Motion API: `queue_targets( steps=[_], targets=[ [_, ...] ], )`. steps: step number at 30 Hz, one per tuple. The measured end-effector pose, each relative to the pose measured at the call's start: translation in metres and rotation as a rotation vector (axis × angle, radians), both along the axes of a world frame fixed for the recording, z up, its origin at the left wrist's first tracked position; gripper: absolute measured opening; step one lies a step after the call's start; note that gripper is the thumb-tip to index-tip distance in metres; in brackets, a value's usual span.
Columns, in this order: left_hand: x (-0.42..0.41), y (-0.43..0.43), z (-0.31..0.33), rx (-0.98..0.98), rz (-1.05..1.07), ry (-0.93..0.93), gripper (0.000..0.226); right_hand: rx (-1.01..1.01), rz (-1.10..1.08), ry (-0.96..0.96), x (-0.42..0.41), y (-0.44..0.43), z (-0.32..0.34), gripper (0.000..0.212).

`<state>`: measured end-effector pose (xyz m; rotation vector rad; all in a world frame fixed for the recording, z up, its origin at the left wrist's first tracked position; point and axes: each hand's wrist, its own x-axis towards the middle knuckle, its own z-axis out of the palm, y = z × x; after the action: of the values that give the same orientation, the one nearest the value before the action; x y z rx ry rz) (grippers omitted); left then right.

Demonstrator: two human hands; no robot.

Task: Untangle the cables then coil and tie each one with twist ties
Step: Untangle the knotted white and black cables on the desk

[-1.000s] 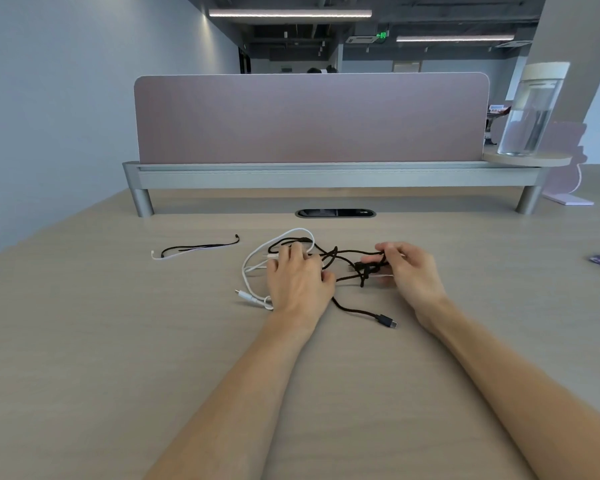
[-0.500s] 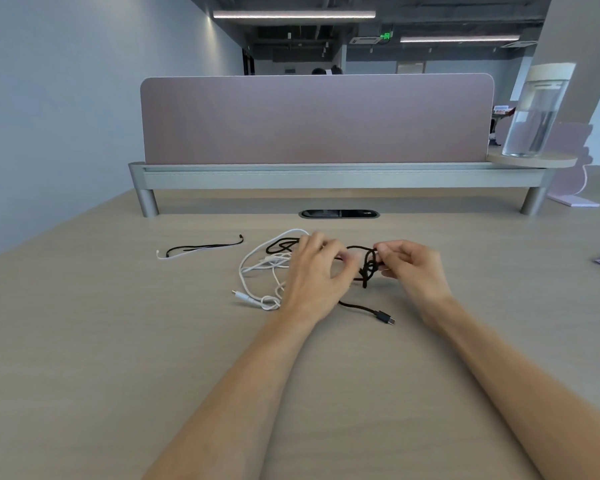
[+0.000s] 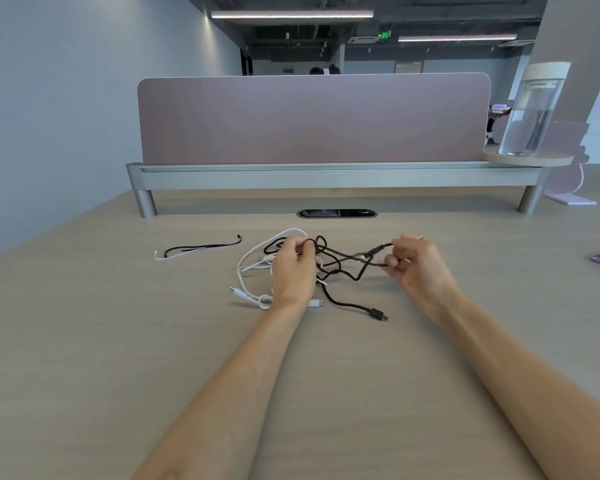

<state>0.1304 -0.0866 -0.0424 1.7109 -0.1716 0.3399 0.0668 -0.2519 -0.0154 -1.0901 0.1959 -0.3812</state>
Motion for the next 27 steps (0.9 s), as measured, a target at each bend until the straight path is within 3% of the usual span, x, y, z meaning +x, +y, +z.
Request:
queue_targets(
  steps=[4, 9, 13, 15, 19, 22, 24, 27],
  targets=[
    [-0.001, 0.001, 0.002, -0.243, 0.104, 0.052, 0.017, -0.318, 0.006, 0.174, 0.003, 0.01, -0.012, 0.015],
    [-0.002, 0.002, 0.005, -0.358, 0.144, 0.089, 0.016, -0.405, -0.149, 0.168, 0.006, 0.014, -0.014, 0.016],
    [0.0, 0.0, 0.0, -0.177, 0.044, 0.007, 0.017, -1.137, -0.202, 0.269, 0.003, 0.012, -0.024, 0.014],
    [-0.003, 0.0, 0.0, -0.144, -0.013, -0.027, 0.008, -1.327, -0.263, 0.265, 0.001, 0.015, -0.025, 0.024],
    [-0.009, 0.0, 0.004, -0.15, -0.171, -0.018, 0.004, -1.287, -0.245, 0.072, -0.001, 0.022, -0.023, 0.034],
    [-0.01, 0.0, 0.004, -0.111, -0.327, -0.011, 0.011, -1.346, -0.132, -0.061, 0.0, 0.028, -0.027, 0.054],
    [-0.01, 0.002, 0.003, -0.096, -0.39, 0.002, 0.021, -1.333, -0.127, -0.162, 0.002, 0.029, -0.029, 0.045],
    [-0.012, 0.004, 0.006, -0.076, -0.424, 0.024, 0.029, -1.228, -0.099, -0.142, 0.003, 0.027, -0.025, 0.031]
  ],
)
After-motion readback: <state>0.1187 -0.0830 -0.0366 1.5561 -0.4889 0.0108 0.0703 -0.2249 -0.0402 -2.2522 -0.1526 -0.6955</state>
